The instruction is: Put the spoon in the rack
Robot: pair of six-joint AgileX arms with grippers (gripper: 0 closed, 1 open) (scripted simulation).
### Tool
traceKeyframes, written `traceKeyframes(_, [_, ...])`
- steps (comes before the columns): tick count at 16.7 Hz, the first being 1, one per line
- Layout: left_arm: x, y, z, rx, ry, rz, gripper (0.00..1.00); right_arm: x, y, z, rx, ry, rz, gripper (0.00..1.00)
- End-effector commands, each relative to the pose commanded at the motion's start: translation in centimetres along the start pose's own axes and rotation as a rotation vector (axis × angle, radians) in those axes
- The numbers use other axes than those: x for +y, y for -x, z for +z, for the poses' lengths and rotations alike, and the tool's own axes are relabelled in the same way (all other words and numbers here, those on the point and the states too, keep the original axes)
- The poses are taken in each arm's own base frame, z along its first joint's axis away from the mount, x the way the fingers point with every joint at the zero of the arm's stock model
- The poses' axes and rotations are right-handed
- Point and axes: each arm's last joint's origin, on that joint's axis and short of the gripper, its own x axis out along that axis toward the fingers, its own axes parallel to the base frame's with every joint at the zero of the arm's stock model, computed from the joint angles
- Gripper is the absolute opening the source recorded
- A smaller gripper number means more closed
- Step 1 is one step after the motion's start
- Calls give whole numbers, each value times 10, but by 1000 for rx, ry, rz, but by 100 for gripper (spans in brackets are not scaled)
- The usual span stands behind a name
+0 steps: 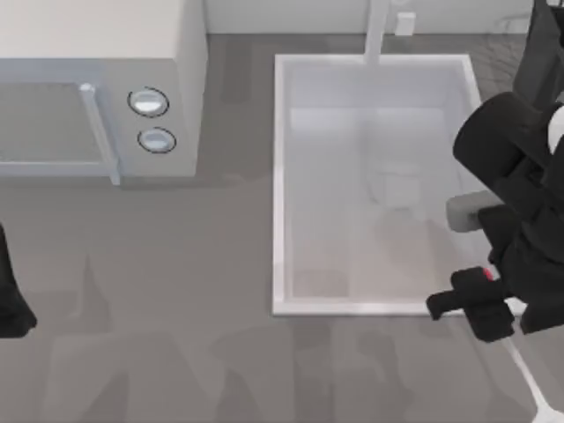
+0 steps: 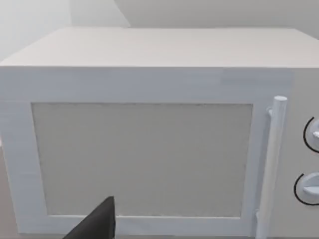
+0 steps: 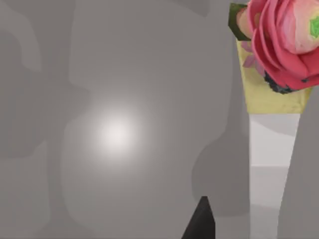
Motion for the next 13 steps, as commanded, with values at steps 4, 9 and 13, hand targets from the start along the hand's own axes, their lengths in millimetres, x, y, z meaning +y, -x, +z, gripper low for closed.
traceKeyframes(4, [0,0,0,0,0,0,100,-6,66,-11,-3,0,2,0])
traceKeyframes(9, [0,0,0,0,0,0,100,-12,101,-22,-47,-1,17,0])
traceKeyframes(13, [0,0,0,0,0,0,100,-11,100,-22,-45,0,18,0])
